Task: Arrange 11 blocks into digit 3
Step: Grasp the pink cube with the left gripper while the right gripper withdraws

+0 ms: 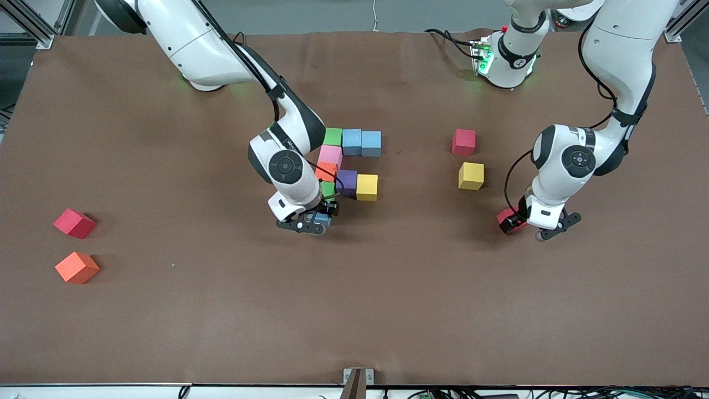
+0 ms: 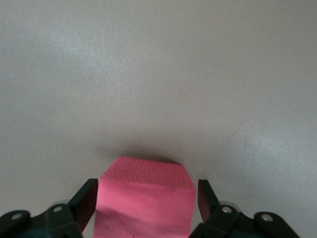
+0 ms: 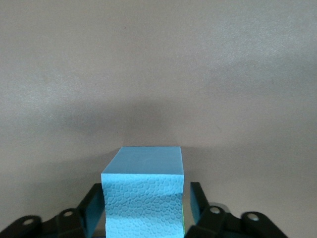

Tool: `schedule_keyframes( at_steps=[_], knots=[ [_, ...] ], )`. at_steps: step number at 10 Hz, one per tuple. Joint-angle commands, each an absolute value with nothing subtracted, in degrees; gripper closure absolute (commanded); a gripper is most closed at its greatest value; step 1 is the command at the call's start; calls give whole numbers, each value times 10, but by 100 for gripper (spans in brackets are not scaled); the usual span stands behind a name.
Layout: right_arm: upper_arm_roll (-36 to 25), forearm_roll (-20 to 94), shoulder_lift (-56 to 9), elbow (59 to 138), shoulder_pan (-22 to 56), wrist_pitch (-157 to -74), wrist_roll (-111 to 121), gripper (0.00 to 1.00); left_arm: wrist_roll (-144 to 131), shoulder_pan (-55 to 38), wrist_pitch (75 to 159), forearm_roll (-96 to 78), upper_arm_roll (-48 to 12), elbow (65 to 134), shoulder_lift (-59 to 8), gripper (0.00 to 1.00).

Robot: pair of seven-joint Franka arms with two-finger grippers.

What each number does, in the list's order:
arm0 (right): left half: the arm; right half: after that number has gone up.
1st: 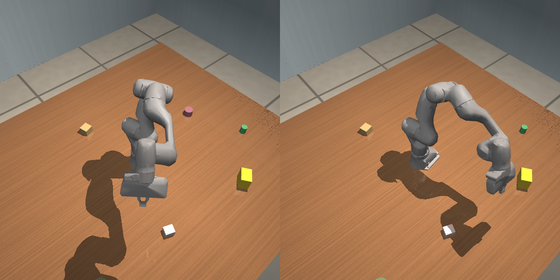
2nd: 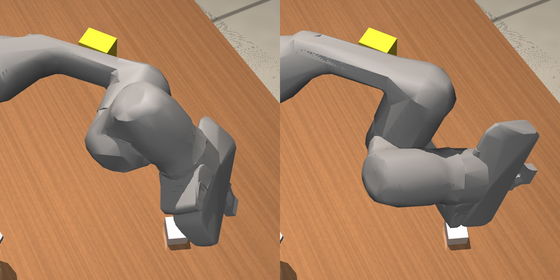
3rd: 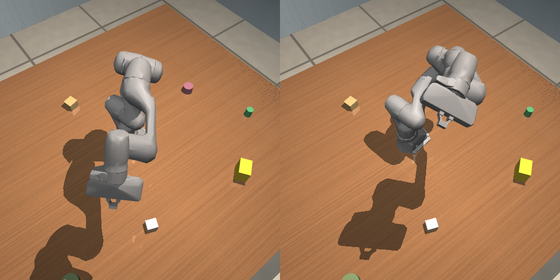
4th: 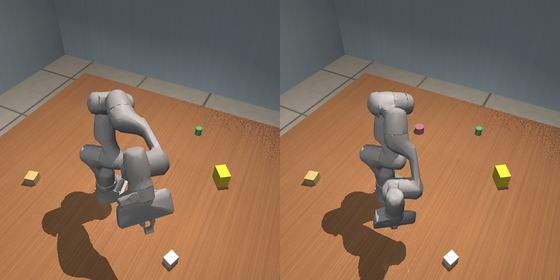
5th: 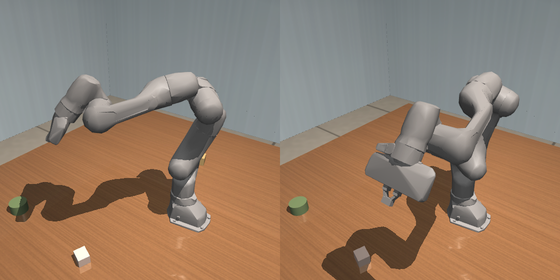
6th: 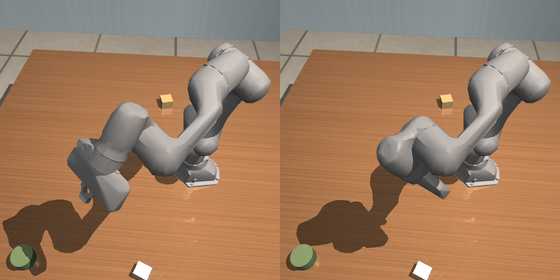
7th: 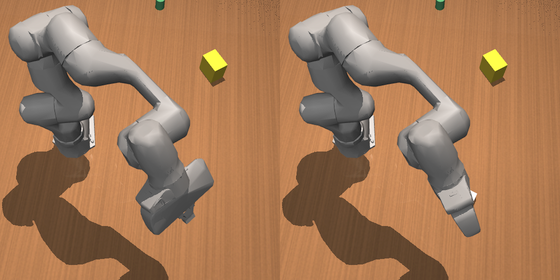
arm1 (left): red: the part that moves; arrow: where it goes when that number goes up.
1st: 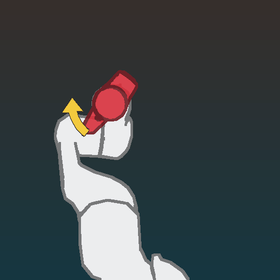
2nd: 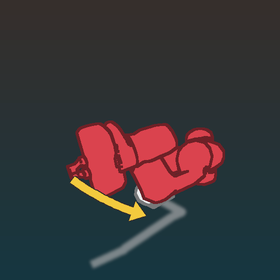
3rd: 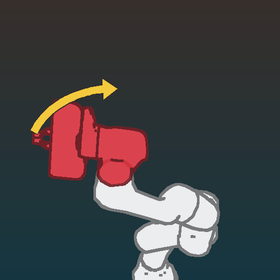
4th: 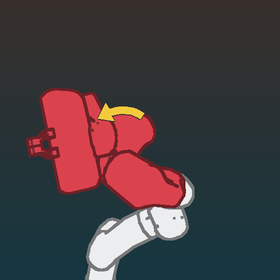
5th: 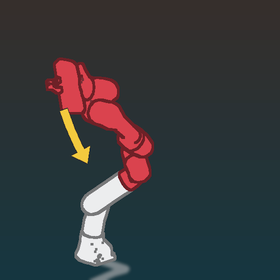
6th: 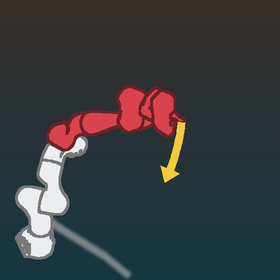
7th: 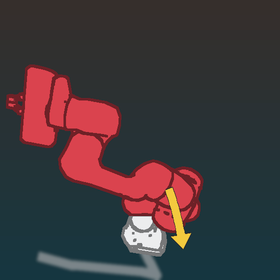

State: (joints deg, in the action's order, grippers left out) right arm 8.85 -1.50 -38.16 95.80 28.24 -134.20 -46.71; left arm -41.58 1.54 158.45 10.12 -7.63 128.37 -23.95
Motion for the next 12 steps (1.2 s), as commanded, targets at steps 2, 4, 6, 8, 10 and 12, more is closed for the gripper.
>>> schedule_keyframes(
  at_steps=[2, 4, 6, 8, 10, 12],
  knots=[
    [84, -24, -377, 936, 277, -1336, -478, 0, -409, 21, 1592, 112, -82, 1296, -222, 1],
    [86, -15, -328, 933, 260, -1292, -475, 0, -409, 21, 1592, 112, -82, 1296, -226, 61],
    [89, -12, -260, 929, 238, -1249, -475, 0, -421, 21, 1589, 112, -83, 1292, -227, 77],
    [91, -12, -204, 928, 193, -1190, -467, 0, -486, 11, 1524, 104, -87, 1225, -228, 79],
    [91, -11, -164, 918, 122, -1130, -382, 0, -615, -10, 1427, 104, -112, 1139, -242, 79],
    [91, -11, -158, 888, 47, -1066, -260, 0, -782, -59, 1417, 103, -116, 1081, -269, 79]
  ],
)
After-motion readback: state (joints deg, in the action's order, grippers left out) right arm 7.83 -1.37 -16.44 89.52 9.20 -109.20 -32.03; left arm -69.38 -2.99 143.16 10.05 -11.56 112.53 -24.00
